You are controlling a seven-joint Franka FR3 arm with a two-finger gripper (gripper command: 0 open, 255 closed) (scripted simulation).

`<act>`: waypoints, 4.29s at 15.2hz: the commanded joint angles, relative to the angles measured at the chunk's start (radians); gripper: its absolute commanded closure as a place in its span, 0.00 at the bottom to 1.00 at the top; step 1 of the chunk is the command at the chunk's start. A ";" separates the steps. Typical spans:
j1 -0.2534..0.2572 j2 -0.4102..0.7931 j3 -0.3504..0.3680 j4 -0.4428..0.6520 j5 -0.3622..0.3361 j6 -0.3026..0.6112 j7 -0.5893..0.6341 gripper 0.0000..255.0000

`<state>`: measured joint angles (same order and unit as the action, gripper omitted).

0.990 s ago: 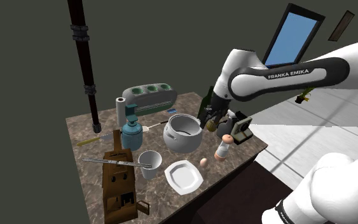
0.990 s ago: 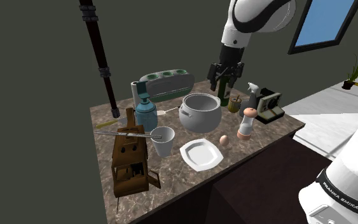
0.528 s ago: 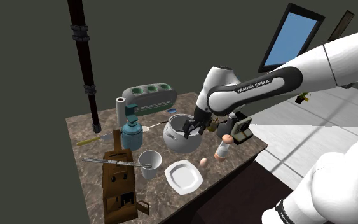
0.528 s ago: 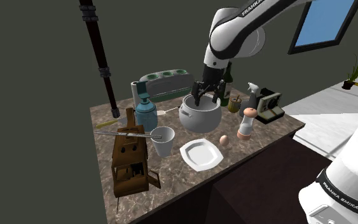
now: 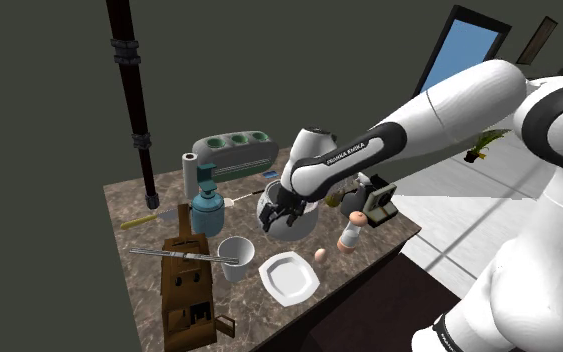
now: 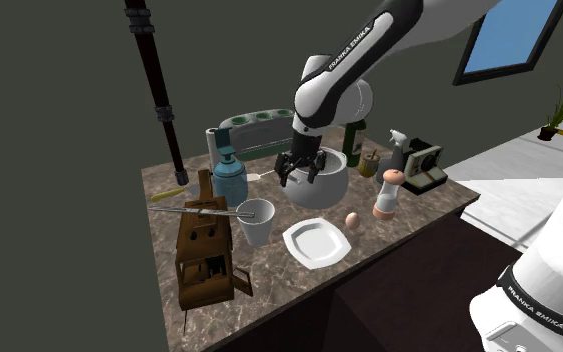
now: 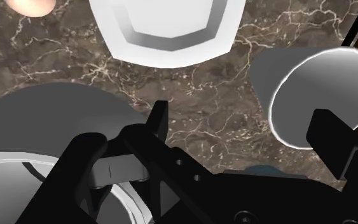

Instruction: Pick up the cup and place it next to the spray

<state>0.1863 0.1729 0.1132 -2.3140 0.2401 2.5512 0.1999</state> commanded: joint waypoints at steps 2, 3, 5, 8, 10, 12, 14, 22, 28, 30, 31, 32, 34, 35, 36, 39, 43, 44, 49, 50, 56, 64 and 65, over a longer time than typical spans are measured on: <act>0.022 0.119 0.018 0.071 0.016 0.053 0.023 0.00; 0.027 0.157 0.022 0.097 0.021 0.065 0.027 0.00; 0.037 0.233 0.030 0.152 0.028 0.087 0.037 0.00; 0.045 0.291 0.035 0.192 0.031 0.107 0.042 0.00; 0.048 0.316 0.036 0.199 0.032 0.126 0.041 0.00; 0.051 0.342 0.037 0.207 0.033 0.144 0.040 0.00; 0.055 0.376 0.038 0.218 0.034 0.167 0.039 0.00; 0.055 0.375 0.038 0.218 0.034 0.167 0.039 0.00; 0.055 0.375 0.038 0.218 0.034 0.167 0.039 1.00; 0.055 0.375 0.038 0.218 0.034 0.167 0.039 1.00; 0.055 0.376 0.038 0.218 0.034 0.167 0.039 1.00; 0.055 0.376 0.038 0.218 0.034 0.167 0.039 1.00; 0.056 0.351 0.037 0.212 0.032 0.148 0.044 1.00; 0.056 0.339 0.036 0.210 0.031 0.139 0.047 1.00; 0.057 0.327 0.035 0.208 0.030 0.129 0.050 1.00; 0.057 0.291 0.033 0.202 0.027 0.100 0.058 1.00; 0.058 0.246 0.030 0.198 0.022 0.059 0.069 1.00; 0.058 0.234 0.029 0.197 0.021 0.048 0.072 1.00; 0.059 0.181 0.026 0.198 0.014 -0.005 0.086 1.00; 0.059 0.171 0.026 0.199 0.013 -0.016 0.089 1.00; 0.058 0.112 0.023 0.208 0.005 -0.083 0.105 1.00; 0.057 0.042 0.019 0.232 -0.006 -0.176 0.126 1.00; 0.057 0.034 0.019 0.236 -0.007 -0.187 0.129 1.00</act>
<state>0.2439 0.2153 0.1328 -2.0805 0.2336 2.3748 0.3278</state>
